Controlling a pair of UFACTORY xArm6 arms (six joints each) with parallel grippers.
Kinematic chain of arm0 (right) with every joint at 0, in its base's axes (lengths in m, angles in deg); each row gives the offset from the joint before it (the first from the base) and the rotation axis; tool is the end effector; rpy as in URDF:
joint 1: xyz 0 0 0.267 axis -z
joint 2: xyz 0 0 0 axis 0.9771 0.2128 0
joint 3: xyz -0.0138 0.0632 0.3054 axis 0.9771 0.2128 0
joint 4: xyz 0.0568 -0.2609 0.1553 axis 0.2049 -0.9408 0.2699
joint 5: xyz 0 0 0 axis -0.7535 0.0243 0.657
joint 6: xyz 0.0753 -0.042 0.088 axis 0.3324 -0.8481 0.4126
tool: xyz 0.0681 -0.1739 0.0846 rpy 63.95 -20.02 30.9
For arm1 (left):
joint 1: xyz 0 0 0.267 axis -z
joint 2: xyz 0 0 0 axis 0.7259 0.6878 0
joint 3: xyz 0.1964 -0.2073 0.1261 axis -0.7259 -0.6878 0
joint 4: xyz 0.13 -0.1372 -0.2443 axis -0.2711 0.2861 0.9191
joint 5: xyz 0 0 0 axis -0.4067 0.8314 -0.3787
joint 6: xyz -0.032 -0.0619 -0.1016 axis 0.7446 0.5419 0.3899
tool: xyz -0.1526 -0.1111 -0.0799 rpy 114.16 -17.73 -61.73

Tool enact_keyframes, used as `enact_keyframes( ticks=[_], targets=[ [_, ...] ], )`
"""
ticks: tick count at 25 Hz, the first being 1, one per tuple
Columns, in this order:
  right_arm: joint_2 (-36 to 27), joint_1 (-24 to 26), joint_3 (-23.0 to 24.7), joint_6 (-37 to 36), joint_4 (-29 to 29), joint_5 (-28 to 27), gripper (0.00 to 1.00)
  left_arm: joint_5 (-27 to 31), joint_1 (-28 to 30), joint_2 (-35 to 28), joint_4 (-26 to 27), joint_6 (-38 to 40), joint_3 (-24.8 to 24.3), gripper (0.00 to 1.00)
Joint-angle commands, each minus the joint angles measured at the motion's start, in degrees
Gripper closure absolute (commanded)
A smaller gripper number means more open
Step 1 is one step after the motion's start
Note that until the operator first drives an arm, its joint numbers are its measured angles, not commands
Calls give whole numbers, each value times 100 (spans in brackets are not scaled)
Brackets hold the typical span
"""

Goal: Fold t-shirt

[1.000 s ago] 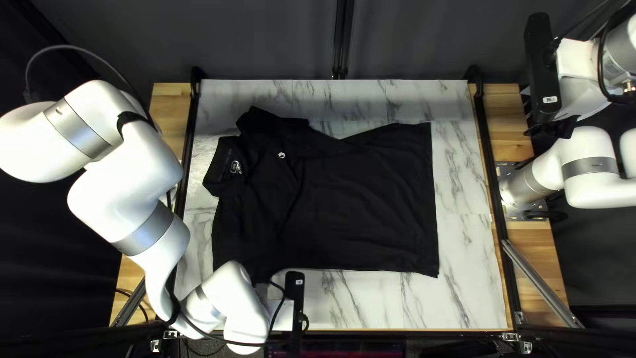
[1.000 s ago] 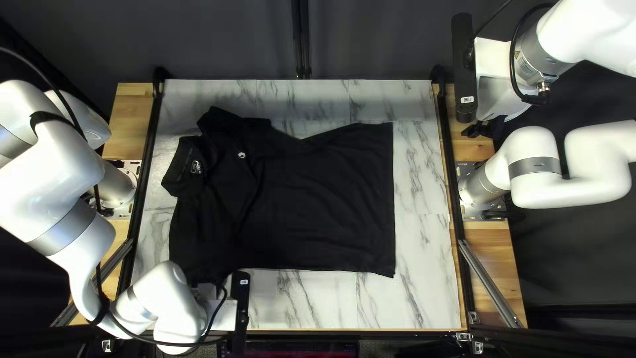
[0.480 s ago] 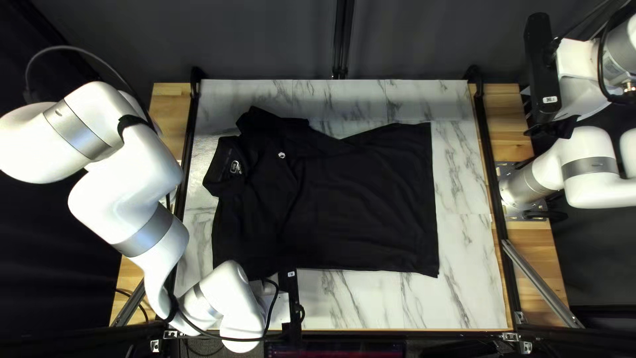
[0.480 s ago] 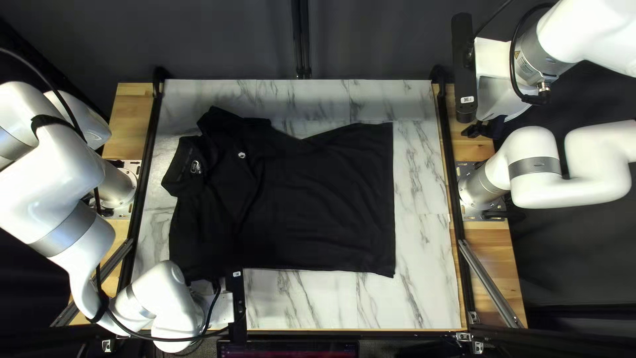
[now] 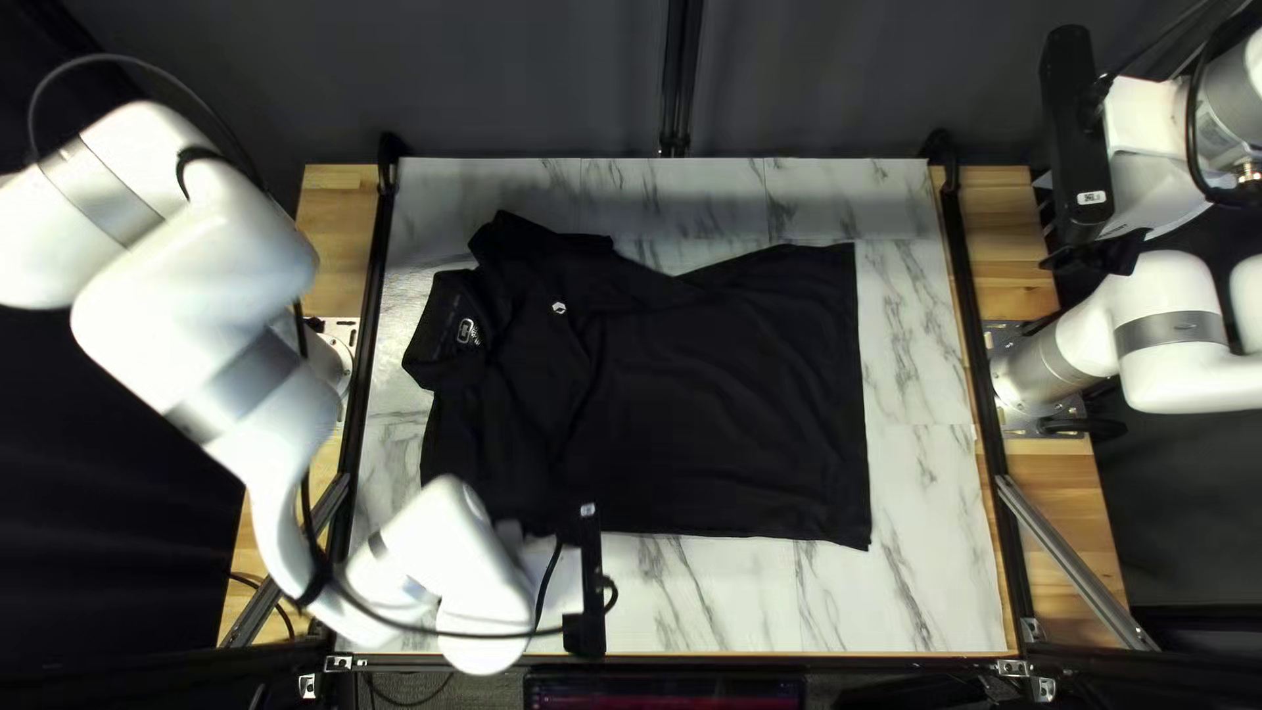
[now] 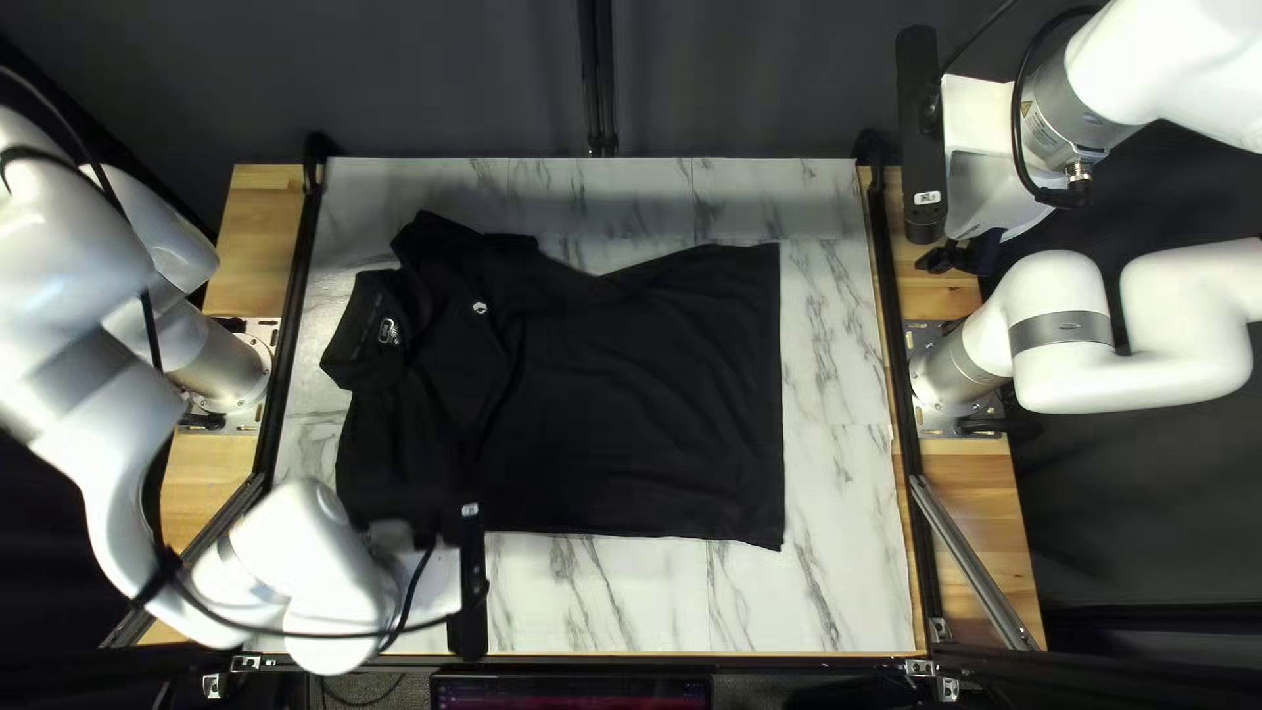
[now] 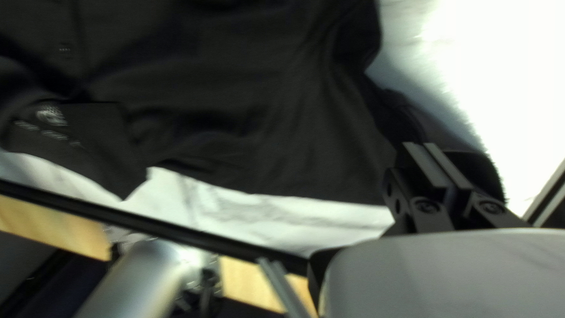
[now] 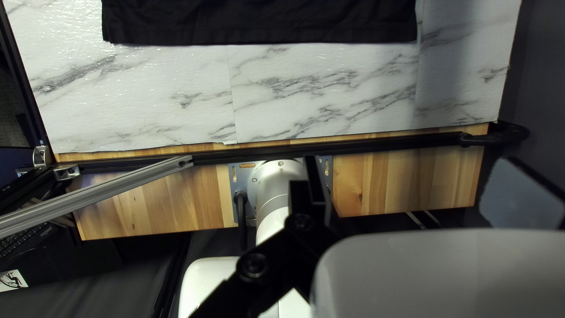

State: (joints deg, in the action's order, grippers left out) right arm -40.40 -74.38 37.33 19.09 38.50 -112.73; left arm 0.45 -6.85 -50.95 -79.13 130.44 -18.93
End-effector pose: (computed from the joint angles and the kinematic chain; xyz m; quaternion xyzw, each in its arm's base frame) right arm 0.1274 -0.0321 0.3399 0.9966 -0.0156 0.0694 0.0419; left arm 0.2896 -0.2092 0.1512 -0.9877 -0.0293 0.0817 0.1301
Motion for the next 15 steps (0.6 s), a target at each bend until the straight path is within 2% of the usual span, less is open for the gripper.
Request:
enact_keyframes(
  ticks=[1, 6, 9, 10, 11, 12, 13, 15],
  targets=[
    [0, 0, 0, 0, 0, 0, 0, 526, -637, -352, 15, -1095, -56, 100],
    [0, 0, 0, 0, 0, 0, 0, 740, -1440, -275, -76, -2502, 6, 100],
    [0, 0, 0, 0, 0, 0, 0, 436, -1944, -196, -122, -3446, -129, 100],
    [0, 0, 0, 0, 0, 0, 0, 271, -2080, -167, -118, -3684, -218, 92],
    [0, 0, 0, 0, 0, 0, 0, -40, -2274, -104, -90, -4067, -390, 76],
    [0, 0, 0, 0, 0, 0, 0, -268, -2375, -55, -56, -4281, -525, 20],
    [0, 0, 0, 0, 0, 0, 0, -466, -2426, -30, -9, -4414, -661, 0],
    [0, 0, 0, 0, 0, 0, 0, -738, -2435, -71, 77, -4493, -906, 0]
  ],
)
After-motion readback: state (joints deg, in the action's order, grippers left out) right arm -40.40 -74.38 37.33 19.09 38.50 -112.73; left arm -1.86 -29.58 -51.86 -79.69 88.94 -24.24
